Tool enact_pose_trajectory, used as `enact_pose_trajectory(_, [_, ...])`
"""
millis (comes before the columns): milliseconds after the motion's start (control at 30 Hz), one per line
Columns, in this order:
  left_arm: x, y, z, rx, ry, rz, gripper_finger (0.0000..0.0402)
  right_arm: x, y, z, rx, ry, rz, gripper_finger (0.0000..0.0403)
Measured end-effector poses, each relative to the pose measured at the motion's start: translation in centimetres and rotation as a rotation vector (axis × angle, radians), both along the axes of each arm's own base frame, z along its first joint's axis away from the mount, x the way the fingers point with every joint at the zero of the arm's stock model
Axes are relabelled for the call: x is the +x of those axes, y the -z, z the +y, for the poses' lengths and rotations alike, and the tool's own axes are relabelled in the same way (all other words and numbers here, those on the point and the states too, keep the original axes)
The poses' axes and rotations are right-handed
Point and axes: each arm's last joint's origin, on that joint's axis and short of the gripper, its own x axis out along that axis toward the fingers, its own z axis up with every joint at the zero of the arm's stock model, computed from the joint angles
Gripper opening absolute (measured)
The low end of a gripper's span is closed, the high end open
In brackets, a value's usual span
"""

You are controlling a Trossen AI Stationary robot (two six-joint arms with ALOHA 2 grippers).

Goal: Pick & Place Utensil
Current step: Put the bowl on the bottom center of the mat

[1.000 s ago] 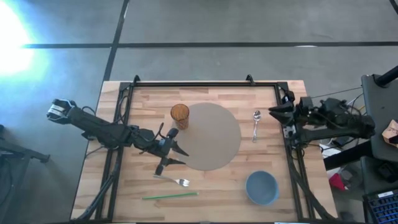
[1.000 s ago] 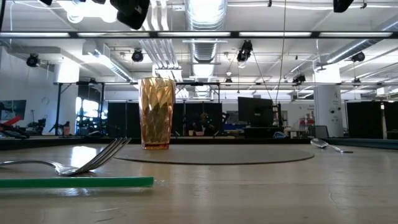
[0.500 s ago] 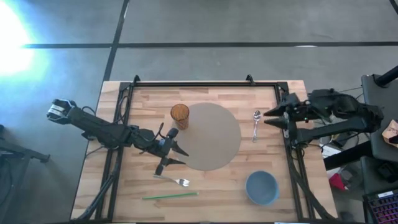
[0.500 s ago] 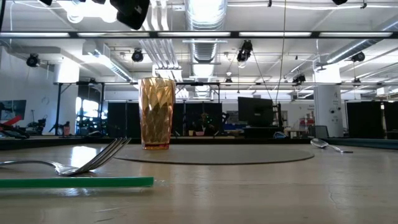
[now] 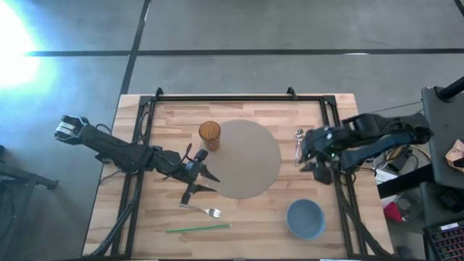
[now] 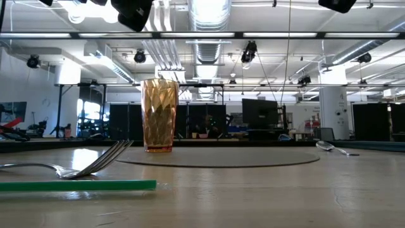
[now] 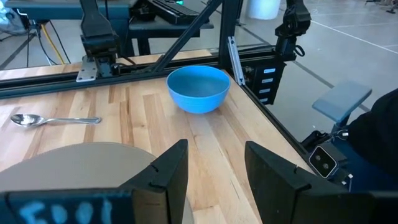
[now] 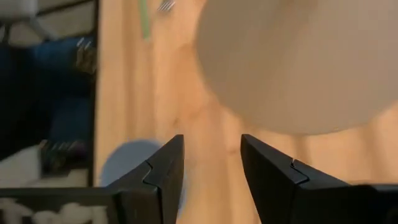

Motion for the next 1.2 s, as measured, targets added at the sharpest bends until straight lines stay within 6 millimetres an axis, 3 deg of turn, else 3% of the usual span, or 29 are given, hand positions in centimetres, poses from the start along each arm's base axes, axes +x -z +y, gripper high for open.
enact_pose_trajectory(367, [0.0, 0.0, 0.0, 0.008, 0.002, -0.005, 0.0151, 3.3, 3.0, 3.6, 0.010, -0.046, 0.189, 0.0128])
enact_pose_trajectory(700, [0.0, -0.1, 0.0, 0.023, 0.007, -0.014, 0.0151, 5.9, 6.7, 6.7, -0.057, -0.122, 0.345, 0.0152])
enact_pose_trajectory(1200, [0.0, -0.2, 0.0, 0.023, 0.007, -0.016, 0.0151, 7.4, 10.9, 10.2, -0.173, -0.230, 0.479, 0.0164])
